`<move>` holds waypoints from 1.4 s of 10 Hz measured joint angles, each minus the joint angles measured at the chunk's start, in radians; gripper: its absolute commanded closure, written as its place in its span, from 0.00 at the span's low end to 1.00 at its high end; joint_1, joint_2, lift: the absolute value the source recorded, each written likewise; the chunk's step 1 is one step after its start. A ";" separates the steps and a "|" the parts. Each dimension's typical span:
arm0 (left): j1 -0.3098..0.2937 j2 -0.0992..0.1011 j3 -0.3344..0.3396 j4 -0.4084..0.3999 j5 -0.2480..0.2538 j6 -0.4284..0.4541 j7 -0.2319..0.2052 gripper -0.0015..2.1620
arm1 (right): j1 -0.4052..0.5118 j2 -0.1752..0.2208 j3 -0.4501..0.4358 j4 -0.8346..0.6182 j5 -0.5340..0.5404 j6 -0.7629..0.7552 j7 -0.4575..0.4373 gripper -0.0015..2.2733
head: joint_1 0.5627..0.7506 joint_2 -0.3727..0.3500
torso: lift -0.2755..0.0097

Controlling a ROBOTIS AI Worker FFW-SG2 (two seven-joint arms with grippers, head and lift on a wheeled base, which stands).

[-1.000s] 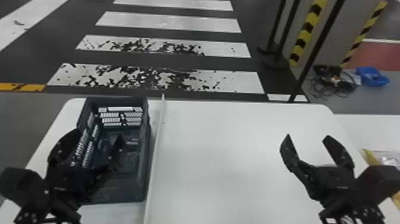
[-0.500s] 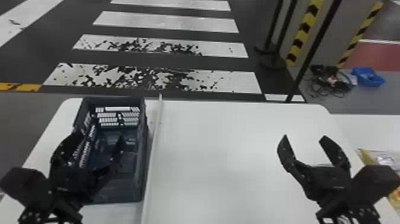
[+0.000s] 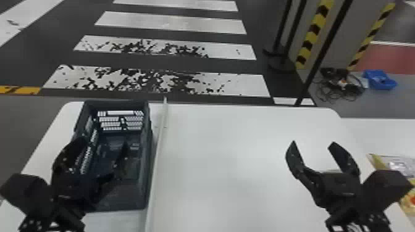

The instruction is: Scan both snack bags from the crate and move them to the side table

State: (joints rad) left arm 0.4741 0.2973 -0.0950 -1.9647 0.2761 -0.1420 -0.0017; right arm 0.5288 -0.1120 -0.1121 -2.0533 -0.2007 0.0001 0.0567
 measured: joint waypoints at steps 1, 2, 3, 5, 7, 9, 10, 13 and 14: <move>-0.005 -0.001 0.000 0.008 0.001 -0.001 -0.003 0.04 | -0.009 0.000 -0.002 0.010 -0.007 -0.006 0.000 0.03 | 0.70 0.39 | 0.63; -0.015 0.000 0.000 0.017 0.009 0.000 -0.007 0.04 | -0.020 0.001 -0.003 0.019 -0.011 -0.014 0.000 0.03 | 0.70 0.39 | 0.63; -0.022 0.005 0.001 0.023 0.013 0.000 -0.009 0.04 | -0.022 0.001 -0.003 0.021 -0.011 -0.022 0.001 0.03 | 0.70 0.39 | 0.63; -0.033 0.013 -0.002 0.030 0.014 0.002 -0.015 0.04 | -0.028 -0.002 -0.003 0.022 -0.018 -0.025 0.000 0.03 | 0.70 0.39 | 0.63; -0.040 0.016 -0.005 0.030 0.013 0.005 -0.015 0.04 | -0.034 -0.003 0.002 0.021 -0.021 -0.020 0.000 0.03 | 0.70 0.39 | 0.63; -0.042 0.019 -0.002 0.024 0.012 0.009 -0.015 0.04 | -0.037 -0.006 0.011 0.018 -0.020 -0.019 -0.016 0.03 | 0.70 0.40 | 0.63; -0.039 0.018 -0.002 0.025 0.009 0.009 -0.015 0.04 | -0.041 -0.008 0.015 0.022 -0.020 -0.020 -0.025 0.03 | 0.70 0.40 | 0.63; -0.037 0.006 -0.014 0.029 -0.009 0.008 -0.017 0.04 | -0.039 -0.012 0.025 0.026 -0.021 -0.053 -0.043 0.03 | 0.70 0.39 | 0.63; -0.038 0.003 -0.019 0.032 -0.016 0.008 -0.017 0.04 | -0.036 -0.013 0.028 0.034 -0.021 -0.082 -0.055 0.03 | 0.70 0.37 | 0.63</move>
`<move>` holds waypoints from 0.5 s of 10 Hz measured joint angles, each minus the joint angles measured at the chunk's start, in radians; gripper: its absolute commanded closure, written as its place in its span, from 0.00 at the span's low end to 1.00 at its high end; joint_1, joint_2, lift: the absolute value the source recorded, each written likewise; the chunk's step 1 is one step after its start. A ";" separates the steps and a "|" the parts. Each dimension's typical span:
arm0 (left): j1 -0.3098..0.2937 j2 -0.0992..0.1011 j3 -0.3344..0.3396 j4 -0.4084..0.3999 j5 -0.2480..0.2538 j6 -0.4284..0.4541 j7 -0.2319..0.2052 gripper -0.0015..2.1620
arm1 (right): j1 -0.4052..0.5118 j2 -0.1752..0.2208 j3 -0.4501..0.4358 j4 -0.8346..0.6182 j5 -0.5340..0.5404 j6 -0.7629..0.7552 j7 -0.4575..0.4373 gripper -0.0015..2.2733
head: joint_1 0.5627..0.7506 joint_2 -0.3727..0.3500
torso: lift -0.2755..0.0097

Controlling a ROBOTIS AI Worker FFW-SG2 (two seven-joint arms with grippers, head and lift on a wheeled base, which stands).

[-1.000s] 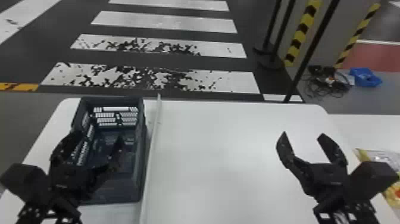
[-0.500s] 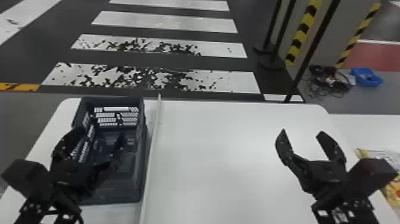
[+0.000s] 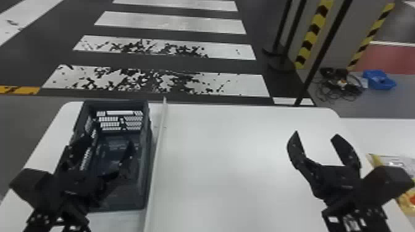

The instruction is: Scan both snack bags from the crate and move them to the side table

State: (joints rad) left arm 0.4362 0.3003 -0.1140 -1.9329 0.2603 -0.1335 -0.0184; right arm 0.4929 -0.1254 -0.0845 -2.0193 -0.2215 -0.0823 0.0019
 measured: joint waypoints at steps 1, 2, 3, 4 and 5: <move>-0.003 -0.001 -0.008 0.004 -0.005 0.001 0.000 0.04 | 0.002 -0.001 0.005 0.007 0.000 -0.025 -0.003 0.03 | 0.70 0.37 | 0.63; -0.005 -0.003 -0.012 0.006 -0.008 0.001 0.000 0.04 | 0.004 -0.002 0.012 0.009 0.000 -0.042 -0.011 0.03 | 0.70 0.37 | 0.63; -0.005 -0.006 -0.015 0.006 -0.010 0.000 0.000 0.04 | 0.005 -0.004 0.016 0.010 0.003 -0.048 -0.022 0.03 | 0.70 0.36 | 0.63; -0.005 -0.007 -0.019 0.005 -0.012 -0.001 0.000 0.04 | 0.005 -0.005 0.018 0.010 0.004 -0.049 -0.025 0.04 | 0.70 0.36 | 0.63; -0.005 -0.008 -0.022 0.005 -0.015 -0.001 0.000 0.04 | 0.005 -0.006 0.019 0.010 0.004 -0.058 -0.025 0.04 | 0.70 0.36 | 0.63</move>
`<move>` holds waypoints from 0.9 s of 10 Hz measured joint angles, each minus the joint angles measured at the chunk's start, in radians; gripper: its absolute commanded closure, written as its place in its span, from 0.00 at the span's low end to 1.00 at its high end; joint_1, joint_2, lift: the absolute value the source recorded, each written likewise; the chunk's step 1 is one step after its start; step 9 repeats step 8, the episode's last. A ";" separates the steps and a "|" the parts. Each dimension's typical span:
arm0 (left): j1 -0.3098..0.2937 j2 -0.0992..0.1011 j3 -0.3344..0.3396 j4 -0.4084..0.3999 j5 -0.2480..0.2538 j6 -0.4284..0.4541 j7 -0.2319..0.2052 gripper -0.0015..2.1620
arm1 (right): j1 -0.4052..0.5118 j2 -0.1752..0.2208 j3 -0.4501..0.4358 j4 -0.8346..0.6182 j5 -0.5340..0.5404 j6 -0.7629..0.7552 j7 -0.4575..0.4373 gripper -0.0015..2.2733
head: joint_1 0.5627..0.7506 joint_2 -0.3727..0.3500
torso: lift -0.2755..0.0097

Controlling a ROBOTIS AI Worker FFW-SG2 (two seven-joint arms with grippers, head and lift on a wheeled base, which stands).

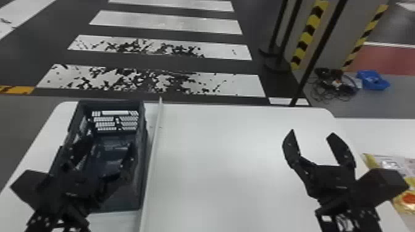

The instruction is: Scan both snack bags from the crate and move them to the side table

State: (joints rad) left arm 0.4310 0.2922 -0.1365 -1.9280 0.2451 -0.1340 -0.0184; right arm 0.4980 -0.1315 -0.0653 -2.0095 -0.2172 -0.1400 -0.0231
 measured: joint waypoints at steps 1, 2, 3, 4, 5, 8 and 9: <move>0.000 -0.001 -0.004 0.002 -0.004 0.001 0.000 0.04 | 0.003 -0.005 0.000 0.000 -0.001 -0.018 0.001 0.04 | 0.70 0.35 | 0.63; 0.000 -0.002 -0.009 0.002 -0.006 0.001 0.001 0.04 | 0.009 -0.009 -0.001 -0.004 -0.007 -0.024 0.002 0.04 | 0.70 0.34 | 0.63; 0.000 -0.002 -0.013 -0.001 -0.009 0.001 0.001 0.04 | 0.013 -0.011 -0.002 -0.009 -0.016 -0.023 0.002 0.04 | 0.70 0.34 | 0.63; 0.000 -0.004 -0.017 -0.004 -0.014 0.001 0.002 0.04 | 0.015 -0.011 -0.003 -0.013 -0.023 -0.006 0.002 0.04 | 0.70 0.33 | 0.63; 0.000 -0.008 -0.019 -0.004 -0.017 0.001 0.002 0.04 | 0.017 -0.011 -0.004 -0.015 -0.023 0.010 0.003 0.04 | 0.70 0.33 | 0.63; 0.003 -0.015 -0.030 -0.013 -0.023 -0.001 0.002 0.04 | 0.033 -0.010 -0.005 -0.043 -0.016 0.038 0.006 0.04 | 0.70 0.32 | 0.63; 0.003 -0.015 -0.030 -0.013 -0.023 -0.001 0.002 0.04 | 0.033 -0.010 -0.005 -0.043 -0.016 0.038 0.006 0.04 | 0.70 0.32 | 0.63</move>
